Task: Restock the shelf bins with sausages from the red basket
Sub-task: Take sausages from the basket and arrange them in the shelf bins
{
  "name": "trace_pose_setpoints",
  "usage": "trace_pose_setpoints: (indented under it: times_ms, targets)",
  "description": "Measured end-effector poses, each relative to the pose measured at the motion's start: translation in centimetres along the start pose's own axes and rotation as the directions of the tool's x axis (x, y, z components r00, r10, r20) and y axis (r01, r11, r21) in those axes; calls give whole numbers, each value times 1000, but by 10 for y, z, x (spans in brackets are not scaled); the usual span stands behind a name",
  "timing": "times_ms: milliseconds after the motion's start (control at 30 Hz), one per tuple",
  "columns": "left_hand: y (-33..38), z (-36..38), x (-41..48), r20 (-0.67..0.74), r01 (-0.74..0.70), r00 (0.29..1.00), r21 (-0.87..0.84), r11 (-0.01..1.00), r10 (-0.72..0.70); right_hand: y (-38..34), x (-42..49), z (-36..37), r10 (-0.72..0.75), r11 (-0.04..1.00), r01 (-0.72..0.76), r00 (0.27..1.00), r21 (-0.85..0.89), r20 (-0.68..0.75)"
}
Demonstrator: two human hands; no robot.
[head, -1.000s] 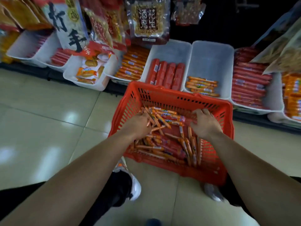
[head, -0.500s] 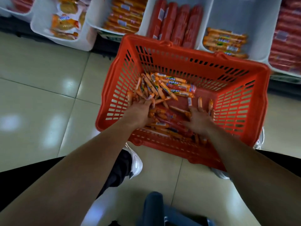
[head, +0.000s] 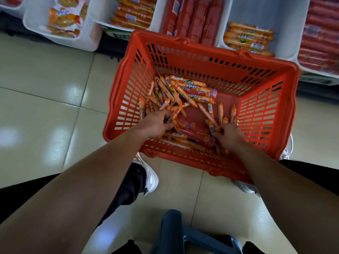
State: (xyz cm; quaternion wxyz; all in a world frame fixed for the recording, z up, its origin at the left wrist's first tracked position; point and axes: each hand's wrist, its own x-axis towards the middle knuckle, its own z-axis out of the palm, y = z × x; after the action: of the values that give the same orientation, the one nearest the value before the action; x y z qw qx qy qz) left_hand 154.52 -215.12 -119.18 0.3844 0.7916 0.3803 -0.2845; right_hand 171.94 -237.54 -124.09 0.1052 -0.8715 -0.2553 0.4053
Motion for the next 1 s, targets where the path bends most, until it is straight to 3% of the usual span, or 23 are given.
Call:
trace_pose_setpoints:
  times_ms: [167,333,433,667,800,1000]
  targets:
    - [10,3,-1,-17,-5,1000,-104,995,4,-19,-2,-9,-57,986,69,995,154,-78]
    - [22,10,2,55,-39,997,-158,987,48,-33,0,2,-128,991,128,991,30,28]
    - [31,13,7,76,-49,995,-143,988,61,-28,2,9,-80,997,80,997,5,-3]
    - [49,23,13,140,-45,987,-220,974,78,-10,5,11,206,975,-201,978,99,-43]
    - [49,22,10,122,-63,987,-313,948,106,-7,8,7,169,980,-170,986,106,12]
    - [58,4,4,-12,-116,992,-450,885,123,-2,3,4,108,988,-118,989,97,98]
